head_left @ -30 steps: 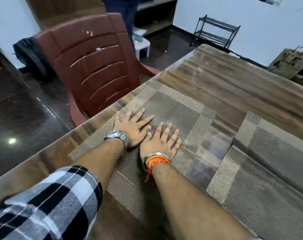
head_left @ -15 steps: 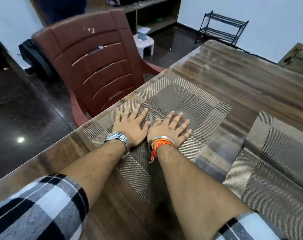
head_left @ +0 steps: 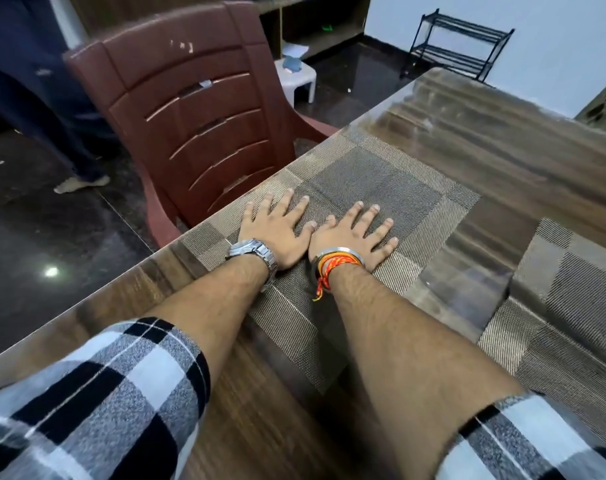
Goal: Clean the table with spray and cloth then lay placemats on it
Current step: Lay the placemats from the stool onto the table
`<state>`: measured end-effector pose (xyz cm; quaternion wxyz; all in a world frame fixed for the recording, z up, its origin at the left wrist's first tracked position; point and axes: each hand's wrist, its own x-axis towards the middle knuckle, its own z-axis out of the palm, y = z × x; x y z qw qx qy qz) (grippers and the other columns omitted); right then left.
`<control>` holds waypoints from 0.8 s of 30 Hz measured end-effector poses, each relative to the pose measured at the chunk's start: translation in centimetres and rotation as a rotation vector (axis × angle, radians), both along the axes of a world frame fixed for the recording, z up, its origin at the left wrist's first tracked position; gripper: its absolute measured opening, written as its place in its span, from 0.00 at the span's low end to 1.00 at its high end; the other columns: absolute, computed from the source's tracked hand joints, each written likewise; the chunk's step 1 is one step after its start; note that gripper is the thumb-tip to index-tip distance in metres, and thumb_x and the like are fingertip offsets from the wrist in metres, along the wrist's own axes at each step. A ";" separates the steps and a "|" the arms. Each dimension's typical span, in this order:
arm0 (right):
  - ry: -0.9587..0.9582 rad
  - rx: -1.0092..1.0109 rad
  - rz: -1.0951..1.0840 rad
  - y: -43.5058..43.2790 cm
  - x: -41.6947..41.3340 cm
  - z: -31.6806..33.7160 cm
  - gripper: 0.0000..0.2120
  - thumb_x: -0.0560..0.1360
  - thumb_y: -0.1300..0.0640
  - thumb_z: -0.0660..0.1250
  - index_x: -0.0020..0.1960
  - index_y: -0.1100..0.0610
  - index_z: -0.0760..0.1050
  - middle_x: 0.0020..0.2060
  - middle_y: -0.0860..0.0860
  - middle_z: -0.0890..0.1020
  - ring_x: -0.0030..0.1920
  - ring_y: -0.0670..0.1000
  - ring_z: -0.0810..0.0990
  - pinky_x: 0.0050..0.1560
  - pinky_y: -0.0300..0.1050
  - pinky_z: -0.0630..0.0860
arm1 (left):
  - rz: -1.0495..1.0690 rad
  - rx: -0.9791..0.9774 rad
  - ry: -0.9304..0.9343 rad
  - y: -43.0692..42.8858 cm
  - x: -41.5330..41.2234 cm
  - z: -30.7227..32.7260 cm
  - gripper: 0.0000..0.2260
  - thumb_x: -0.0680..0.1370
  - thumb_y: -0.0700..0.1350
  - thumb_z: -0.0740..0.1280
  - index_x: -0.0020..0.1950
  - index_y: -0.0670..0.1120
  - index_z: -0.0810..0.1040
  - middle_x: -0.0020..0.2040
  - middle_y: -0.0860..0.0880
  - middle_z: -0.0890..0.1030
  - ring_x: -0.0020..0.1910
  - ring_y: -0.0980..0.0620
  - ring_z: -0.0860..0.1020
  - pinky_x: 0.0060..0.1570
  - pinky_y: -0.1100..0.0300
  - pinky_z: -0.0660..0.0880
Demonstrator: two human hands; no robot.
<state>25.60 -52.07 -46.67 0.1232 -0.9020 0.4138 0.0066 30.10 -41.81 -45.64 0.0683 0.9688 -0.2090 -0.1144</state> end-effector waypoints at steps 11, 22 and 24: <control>-0.018 -0.016 0.004 -0.1 0.1 -0.1 0.29 0.80 0.43 0.42 0.78 0.52 0.44 0.78 0.51 0.43 0.76 0.60 0.37 0.70 0.63 0.32 | 0.001 0.001 -0.014 -0.2 0.0 0.0 0.28 0.83 0.65 0.45 0.83 0.63 0.47 0.85 0.55 0.46 0.83 0.48 0.44 0.79 0.42 0.39; -0.008 -0.016 0.008 -0.1 0.1 -0.1 0.29 0.80 0.43 0.42 0.78 0.52 0.43 0.78 0.52 0.42 0.76 0.60 0.36 0.72 0.64 0.34 | 0.001 0.001 -0.013 -0.1 0.0 0.0 0.28 0.83 0.65 0.45 0.83 0.62 0.47 0.85 0.55 0.46 0.83 0.47 0.44 0.80 0.42 0.39; -0.009 -0.009 0.015 0.0 0.0 -0.1 0.29 0.80 0.44 0.42 0.78 0.52 0.42 0.78 0.52 0.42 0.76 0.60 0.36 0.72 0.63 0.33 | 0.000 -0.001 -0.015 -0.1 0.0 0.0 0.28 0.83 0.65 0.45 0.83 0.62 0.47 0.85 0.55 0.46 0.83 0.47 0.44 0.80 0.42 0.39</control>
